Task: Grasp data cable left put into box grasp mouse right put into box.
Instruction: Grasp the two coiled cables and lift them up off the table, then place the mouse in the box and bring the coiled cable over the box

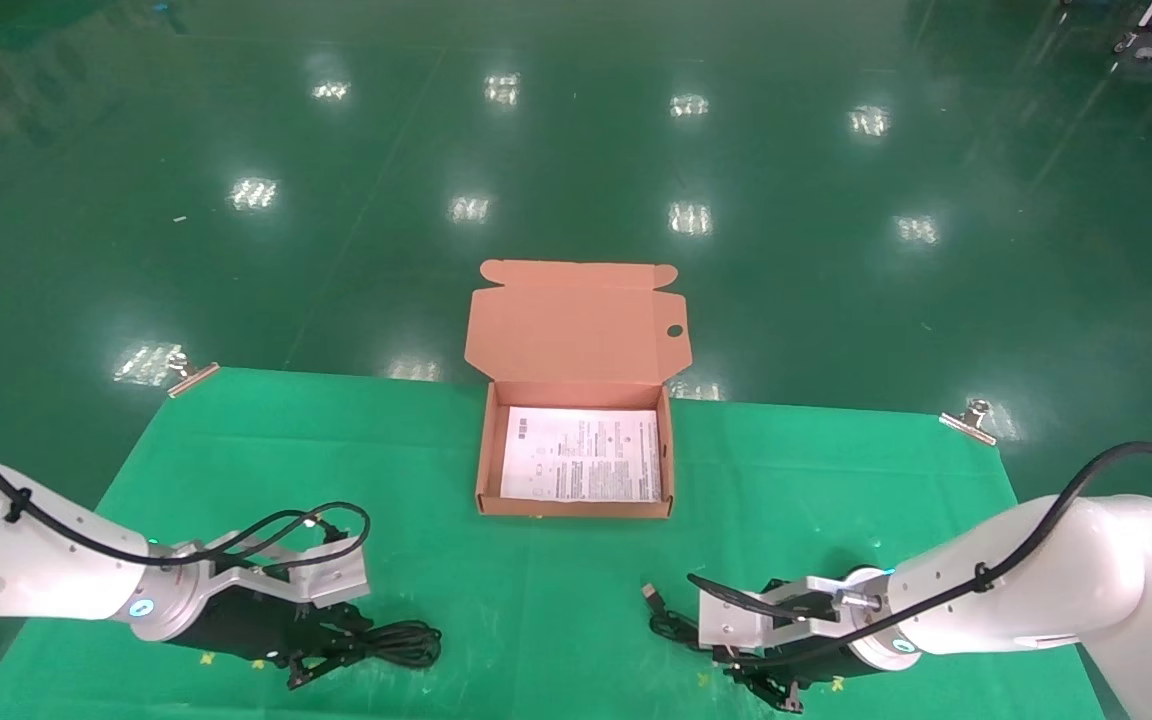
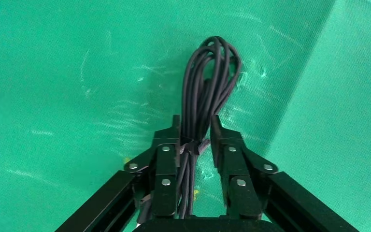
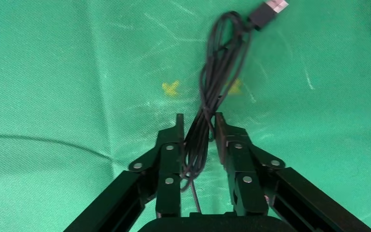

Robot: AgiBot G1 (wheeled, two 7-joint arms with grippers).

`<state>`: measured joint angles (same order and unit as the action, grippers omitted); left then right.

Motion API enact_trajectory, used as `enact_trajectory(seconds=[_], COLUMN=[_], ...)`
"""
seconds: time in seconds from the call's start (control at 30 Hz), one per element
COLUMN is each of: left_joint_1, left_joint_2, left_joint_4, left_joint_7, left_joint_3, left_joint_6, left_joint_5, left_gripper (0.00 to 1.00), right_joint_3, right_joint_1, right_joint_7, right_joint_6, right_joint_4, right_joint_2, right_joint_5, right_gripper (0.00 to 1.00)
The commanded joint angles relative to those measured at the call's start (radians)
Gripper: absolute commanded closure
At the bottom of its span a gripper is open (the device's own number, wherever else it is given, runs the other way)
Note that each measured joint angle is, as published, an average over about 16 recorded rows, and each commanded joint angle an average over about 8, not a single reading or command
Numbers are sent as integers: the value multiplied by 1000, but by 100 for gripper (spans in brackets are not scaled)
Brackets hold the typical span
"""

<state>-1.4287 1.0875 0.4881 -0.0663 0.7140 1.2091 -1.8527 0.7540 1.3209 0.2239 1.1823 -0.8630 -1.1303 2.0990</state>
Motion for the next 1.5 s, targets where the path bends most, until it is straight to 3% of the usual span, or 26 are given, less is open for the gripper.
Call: enact_trajectory(seconds=[0.03,0.6,0.87,1.1,1.3,1.5], left_joint_1=[0,-11,-44,-100,-166,-239], left_joint_2=[0,-28,-112,-165,-175,-138], left_joint_4=[0,33,177,355,485,523], left_joint_7=[0,12,10,-33,-81,-107], left_joint_3=[0,-9,-28,-31,-31,-34], left_joint_6=[0,22,53,45,20,-23], left_joint_5=[0,14,23,-25,-87,-143], left_gripper=[100,100,100,100,100,100], right_joint_3=[0,-15,-70,-124,-161,-185], right_joint_1=[0,7,60,157,262,371], right_joint_7=[0,23,135,201,212,176], right_joint_6=[0,2,13,-23,-72,-143], right_joint_4=[0,-15,-132,-216,-235,-168], right_joint_2=[0,19,110,151,113,5], right_joint_5=[0,-11,-13,6,2,-35], right_gripper=[100,100,100,100,100,100])
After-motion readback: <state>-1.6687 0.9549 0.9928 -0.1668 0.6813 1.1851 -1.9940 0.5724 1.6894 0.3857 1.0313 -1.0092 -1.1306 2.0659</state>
